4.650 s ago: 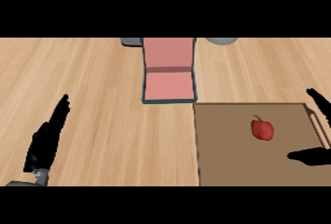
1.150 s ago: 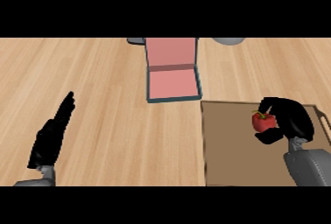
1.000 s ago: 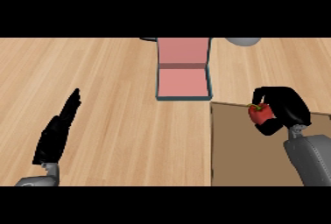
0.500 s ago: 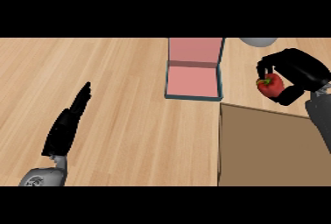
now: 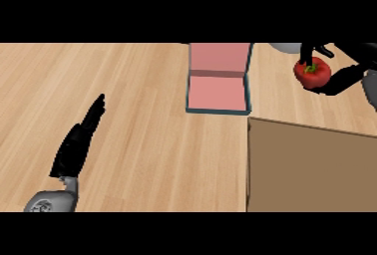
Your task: Pick the bell pepper from the tray and place it in the cardboard box
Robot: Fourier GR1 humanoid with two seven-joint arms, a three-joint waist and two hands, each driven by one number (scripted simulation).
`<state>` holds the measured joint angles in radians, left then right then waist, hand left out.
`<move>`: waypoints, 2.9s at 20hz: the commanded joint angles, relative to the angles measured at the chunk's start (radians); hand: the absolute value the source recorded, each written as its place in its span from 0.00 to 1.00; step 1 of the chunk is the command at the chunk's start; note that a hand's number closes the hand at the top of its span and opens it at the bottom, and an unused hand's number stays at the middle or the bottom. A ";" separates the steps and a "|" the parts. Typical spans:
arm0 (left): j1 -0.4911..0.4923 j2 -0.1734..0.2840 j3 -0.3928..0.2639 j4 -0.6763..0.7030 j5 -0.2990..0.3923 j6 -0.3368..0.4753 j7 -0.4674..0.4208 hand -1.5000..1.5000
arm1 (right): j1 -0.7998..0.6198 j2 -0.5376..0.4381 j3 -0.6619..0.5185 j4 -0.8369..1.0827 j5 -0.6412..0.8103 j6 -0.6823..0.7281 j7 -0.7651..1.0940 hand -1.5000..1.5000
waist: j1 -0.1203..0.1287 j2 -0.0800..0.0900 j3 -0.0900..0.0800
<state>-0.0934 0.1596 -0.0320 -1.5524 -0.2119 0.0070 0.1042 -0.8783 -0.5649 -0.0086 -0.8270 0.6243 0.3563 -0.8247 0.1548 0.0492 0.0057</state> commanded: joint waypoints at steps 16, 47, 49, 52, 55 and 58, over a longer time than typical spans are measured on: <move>0.009 0.013 0.041 0.011 -0.001 0.017 0.019 0.50 | -0.440 0.227 0.098 0.400 -0.087 0.090 -0.060 1.00 | -0.065 -0.024 -0.006; 0.048 0.018 0.053 -0.022 0.013 -0.005 -0.004 0.50 | -0.505 0.482 -0.105 0.749 -0.235 -0.024 0.103 0.00 | -0.060 -0.013 -0.005; 0.018 -0.015 0.033 0.006 -0.018 0.033 0.000 0.50 | -0.542 0.465 -0.157 0.755 -0.287 0.022 0.140 0.00 | -0.064 -0.009 -0.005; 0.037 0.003 0.033 -0.033 -0.004 0.006 -0.005 0.50 | -0.551 0.411 -0.230 0.778 -0.360 0.088 0.179 0.00 | -0.040 -0.003 -0.005; 0.005 0.015 0.050 0.003 -0.001 0.004 -0.014 0.50 | -0.568 0.326 -0.267 0.785 -0.394 0.103 0.232 0.00 | -0.041 0.009 -0.006; -0.005 0.000 0.037 -0.008 -0.009 0.014 -0.005 0.50 | -0.534 0.278 -0.288 0.792 -0.413 0.064 0.249 0.00 | -0.032 0.018 -0.005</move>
<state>-0.0764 0.1605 0.0054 -1.5652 -0.2163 0.0168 0.0981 -1.4217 -0.2209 -0.2564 -0.0442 0.2494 0.4306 -0.6114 0.1129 0.0542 0.0006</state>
